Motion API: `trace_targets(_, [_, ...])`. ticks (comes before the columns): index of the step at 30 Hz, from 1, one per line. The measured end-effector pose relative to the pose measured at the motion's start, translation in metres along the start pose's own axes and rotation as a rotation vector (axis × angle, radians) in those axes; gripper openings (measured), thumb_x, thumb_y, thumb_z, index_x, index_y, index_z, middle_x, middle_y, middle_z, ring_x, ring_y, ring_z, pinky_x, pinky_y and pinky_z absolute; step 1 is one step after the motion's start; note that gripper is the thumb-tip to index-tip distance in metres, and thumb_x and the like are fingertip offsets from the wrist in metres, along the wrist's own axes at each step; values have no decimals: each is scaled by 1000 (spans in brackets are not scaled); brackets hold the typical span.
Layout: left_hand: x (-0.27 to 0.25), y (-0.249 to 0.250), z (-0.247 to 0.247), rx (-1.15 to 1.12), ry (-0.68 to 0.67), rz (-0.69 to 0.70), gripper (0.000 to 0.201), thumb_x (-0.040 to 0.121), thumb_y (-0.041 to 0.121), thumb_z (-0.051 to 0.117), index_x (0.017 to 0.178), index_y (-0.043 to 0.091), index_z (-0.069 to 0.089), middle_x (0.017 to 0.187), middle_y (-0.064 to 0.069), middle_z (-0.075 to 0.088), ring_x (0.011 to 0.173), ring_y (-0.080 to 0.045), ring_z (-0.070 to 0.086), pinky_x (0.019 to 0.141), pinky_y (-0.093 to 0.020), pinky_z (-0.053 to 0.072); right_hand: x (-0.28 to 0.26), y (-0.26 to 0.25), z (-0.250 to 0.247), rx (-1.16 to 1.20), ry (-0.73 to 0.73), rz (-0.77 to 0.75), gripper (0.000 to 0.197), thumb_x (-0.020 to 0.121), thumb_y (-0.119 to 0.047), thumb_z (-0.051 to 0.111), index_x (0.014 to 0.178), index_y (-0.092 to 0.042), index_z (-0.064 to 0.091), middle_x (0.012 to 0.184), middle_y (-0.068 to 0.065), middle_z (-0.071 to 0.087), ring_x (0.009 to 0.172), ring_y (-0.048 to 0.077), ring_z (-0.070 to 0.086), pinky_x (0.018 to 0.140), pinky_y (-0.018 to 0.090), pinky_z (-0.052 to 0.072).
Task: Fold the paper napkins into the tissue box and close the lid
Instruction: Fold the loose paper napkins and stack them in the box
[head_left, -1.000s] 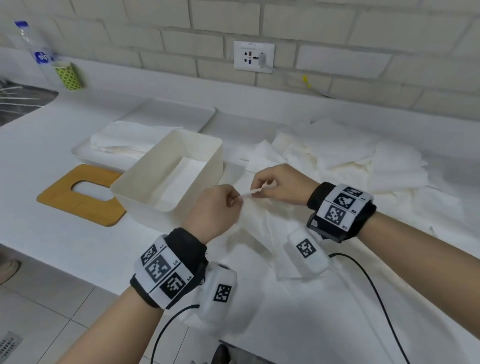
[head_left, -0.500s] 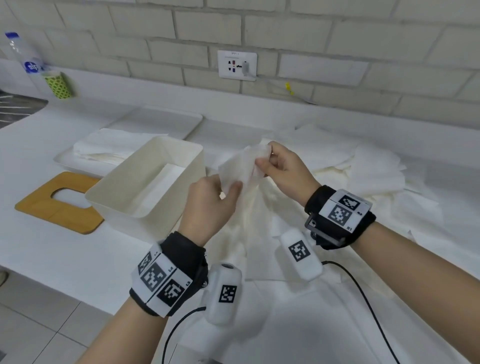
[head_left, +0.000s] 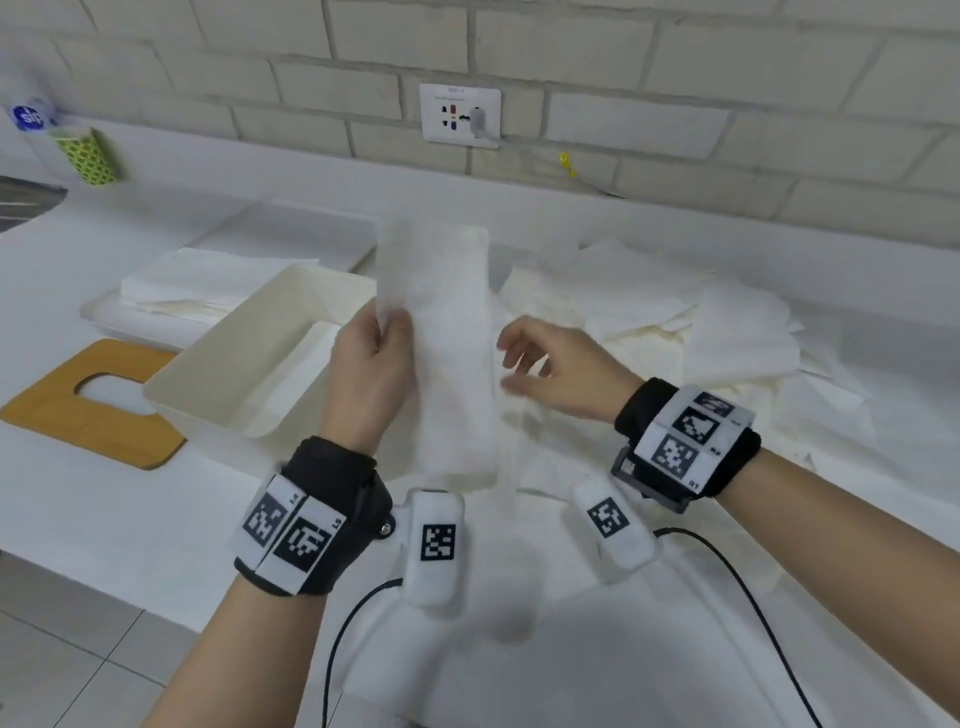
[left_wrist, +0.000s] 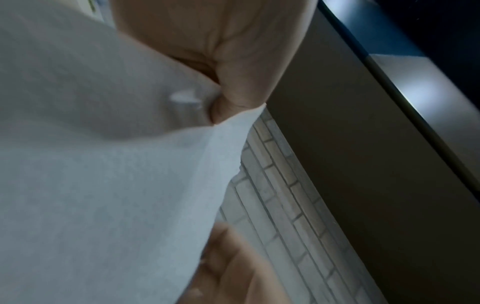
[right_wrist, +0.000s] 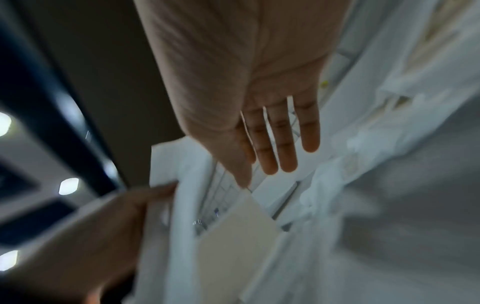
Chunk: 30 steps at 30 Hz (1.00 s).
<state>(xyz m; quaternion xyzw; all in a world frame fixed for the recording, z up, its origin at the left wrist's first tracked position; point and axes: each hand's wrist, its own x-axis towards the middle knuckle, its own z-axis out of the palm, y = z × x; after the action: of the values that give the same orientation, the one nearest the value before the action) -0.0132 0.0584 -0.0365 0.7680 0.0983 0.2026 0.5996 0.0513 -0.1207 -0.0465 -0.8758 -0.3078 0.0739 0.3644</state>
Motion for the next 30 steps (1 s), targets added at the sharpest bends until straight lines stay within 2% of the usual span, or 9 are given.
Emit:
trace_targets(4, [6, 0, -14, 52, 60, 5, 30, 100, 14, 39, 76, 22, 54, 73, 8, 58, 66, -8, 54, 61, -26, 43, 1, -3, 22, -605, -482, -254, 45, 85, -22, 61, 129, -22, 51, 139, -1, 42, 126, 19, 34, 102, 32, 29])
trace_targets(7, [7, -1, -18, 71, 51, -10, 28, 100, 13, 38, 78, 19, 54, 74, 6, 58, 68, -12, 54, 63, -29, 43, 4, -8, 39, -721, -686, -314, 44, 86, -21, 58, 129, -26, 51, 138, -5, 43, 129, 17, 33, 107, 30, 20])
trace_targets(10, [7, -3, -19, 61, 34, -29, 25, 98, 11, 38, 81, 10, 56, 73, 2, 57, 66, -14, 53, 62, -29, 41, 4, -11, 45, -810, -766, -317, 43, 84, -17, 58, 126, -26, 52, 131, -5, 47, 124, 18, 37, 109, 34, 18])
trace_targets(13, [6, -6, -19, 56, 5, -66, 19, 89, 2, 36, 87, -6, 53, 75, -6, 53, 69, -19, 49, 61, -31, 38, 3, -12, 45, -830, -759, -356, 31, 82, -13, 56, 112, -22, 58, 120, -4, 50, 117, 17, 39, 105, 34, 21])
trace_targets(17, [1, -5, -16, 4, -23, -145, 18, 82, -6, 31, 78, 2, 48, 69, -5, 42, 63, -16, 39, 52, -24, 31, -4, -10, 44, -804, -752, -387, 25, 85, -10, 49, 105, -20, 60, 120, -4, 47, 118, 19, 36, 104, 36, 21])
trace_targets(21, [3, -8, -14, -4, -21, -164, 19, 81, -7, 31, 80, -1, 50, 74, -9, 42, 69, -19, 38, 57, -29, 29, -7, -10, 44, -880, -822, -449, 20, 81, -11, 56, 97, -20, 62, 126, -5, 44, 124, 20, 28, 106, 37, 17])
trace_targets(24, [6, -9, -12, -15, -29, -153, 22, 80, -9, 32, 88, -5, 52, 76, -9, 47, 71, -19, 41, 57, -27, 31, -3, -12, 35, -801, -701, -422, 9, 81, -13, 60, 88, -18, 60, 115, -2, 55, 119, 16, 39, 104, 30, 11])
trace_targets(27, [5, -8, -8, -7, -8, -120, 43, 81, -9, 36, 111, 17, 51, 82, 0, 56, 71, -16, 50, 59, -25, 40, -1, -9, 12, -481, -503, -309, 6, 82, -13, 63, 88, -10, 64, 101, 5, 65, 101, 20, 53, 95, 20, 19])
trace_targets(30, [0, -4, -5, -25, -18, -29, 80, 79, -13, 34, 126, 51, 30, 75, 0, 54, 55, -7, 48, 54, -20, 42, -4, -1, -16, -120, -277, -167, 10, 83, -3, 62, 82, -12, 65, 101, 9, 68, 99, 22, 60, 90, 25, 39])
